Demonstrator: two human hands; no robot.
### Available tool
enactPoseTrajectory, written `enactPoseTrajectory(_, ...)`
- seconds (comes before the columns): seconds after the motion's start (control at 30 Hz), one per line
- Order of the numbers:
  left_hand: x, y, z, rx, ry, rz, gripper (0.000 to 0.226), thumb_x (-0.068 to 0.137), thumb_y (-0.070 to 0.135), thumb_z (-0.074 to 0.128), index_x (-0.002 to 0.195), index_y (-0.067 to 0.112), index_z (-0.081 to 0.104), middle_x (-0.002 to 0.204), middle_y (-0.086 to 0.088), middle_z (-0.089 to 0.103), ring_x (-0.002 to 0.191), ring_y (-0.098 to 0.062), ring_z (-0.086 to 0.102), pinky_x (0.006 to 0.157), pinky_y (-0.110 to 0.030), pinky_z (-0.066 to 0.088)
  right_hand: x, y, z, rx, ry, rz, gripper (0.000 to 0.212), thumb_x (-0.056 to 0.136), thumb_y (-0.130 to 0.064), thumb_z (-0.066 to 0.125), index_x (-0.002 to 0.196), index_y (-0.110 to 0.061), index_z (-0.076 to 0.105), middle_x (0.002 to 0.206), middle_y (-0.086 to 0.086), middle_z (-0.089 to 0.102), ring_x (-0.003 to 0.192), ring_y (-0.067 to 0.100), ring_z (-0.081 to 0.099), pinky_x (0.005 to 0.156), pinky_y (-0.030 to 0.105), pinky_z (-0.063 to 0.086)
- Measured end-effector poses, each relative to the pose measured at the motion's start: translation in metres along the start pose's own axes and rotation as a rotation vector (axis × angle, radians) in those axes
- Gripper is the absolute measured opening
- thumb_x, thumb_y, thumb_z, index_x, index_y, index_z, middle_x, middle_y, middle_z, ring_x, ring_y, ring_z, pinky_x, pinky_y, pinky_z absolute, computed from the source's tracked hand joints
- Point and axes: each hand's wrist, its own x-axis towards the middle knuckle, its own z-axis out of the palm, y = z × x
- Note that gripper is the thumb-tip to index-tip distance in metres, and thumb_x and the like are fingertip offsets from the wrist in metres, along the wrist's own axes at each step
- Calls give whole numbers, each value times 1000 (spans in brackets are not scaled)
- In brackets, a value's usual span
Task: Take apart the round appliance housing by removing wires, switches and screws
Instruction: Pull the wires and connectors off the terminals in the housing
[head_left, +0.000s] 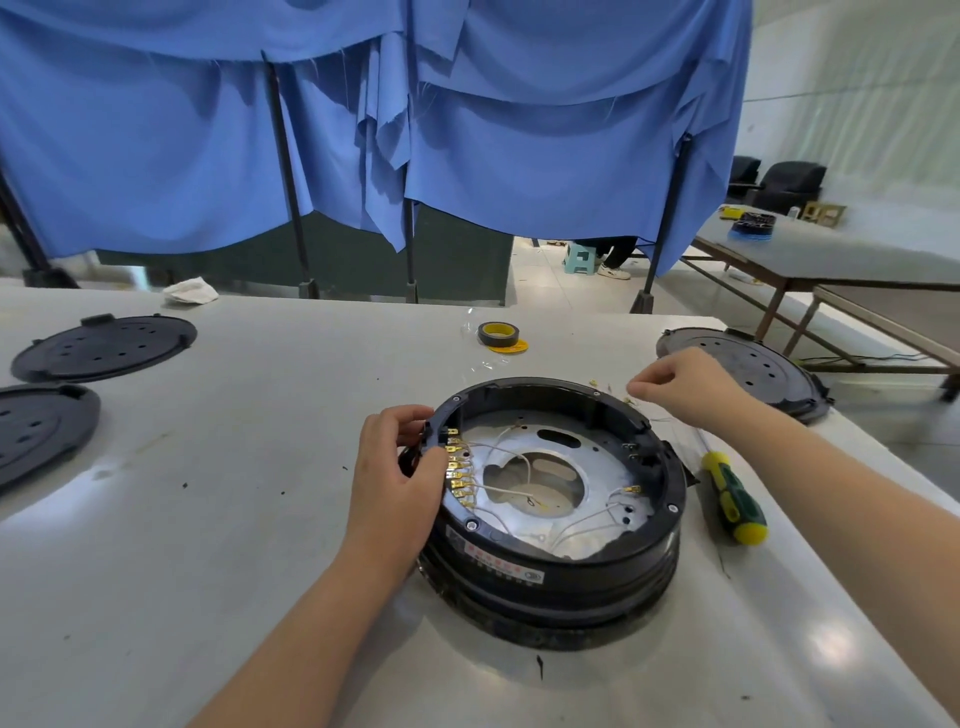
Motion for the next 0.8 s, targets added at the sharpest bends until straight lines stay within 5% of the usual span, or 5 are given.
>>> enactPoseTrajectory(0.27, 0, -5, 2, -18, 4, 6, 29, 71, 24, 51, 94, 41, 57, 100, 17, 55, 96, 1, 57, 78, -14, 45, 10, 21, 20, -217, -34, 105, 19, 86, -16, 62, 81, -6, 77, 90, 4, 76, 74, 19, 68, 69, 35, 58)
enactPoseTrajectory(0.4, 0, -4, 2, -5, 7, 16, 28, 72, 23, 50, 96, 36, 58, 96, 23, 52, 97, 4, 55, 75, -2, 41, 11, 21, 28, -207, -11, 115, 15, 83, -18, 64, 84, -15, 78, 91, 2, 75, 76, 18, 66, 69, 30, 53)
enactPoseTrajectory(0.67, -1, -4, 3, 4, 12, 32, 28, 73, 22, 50, 97, 34, 57, 97, 20, 52, 96, 3, 55, 75, -1, 39, 18, 13, 19, -72, 37, 110, 17, 87, -16, 58, 86, -10, 74, 91, 2, 73, 80, 21, 66, 73, 35, 55)
enactPoseTrajectory(0.8, -1, -2, 3, -4, 13, 31, 28, 73, 21, 50, 97, 33, 58, 99, 15, 53, 96, 4, 55, 74, -1, 39, 9, -18, 7, 46, 56, 26, 15, 88, -17, 58, 87, -19, 73, 89, -2, 71, 69, 9, 59, 59, 23, 45)
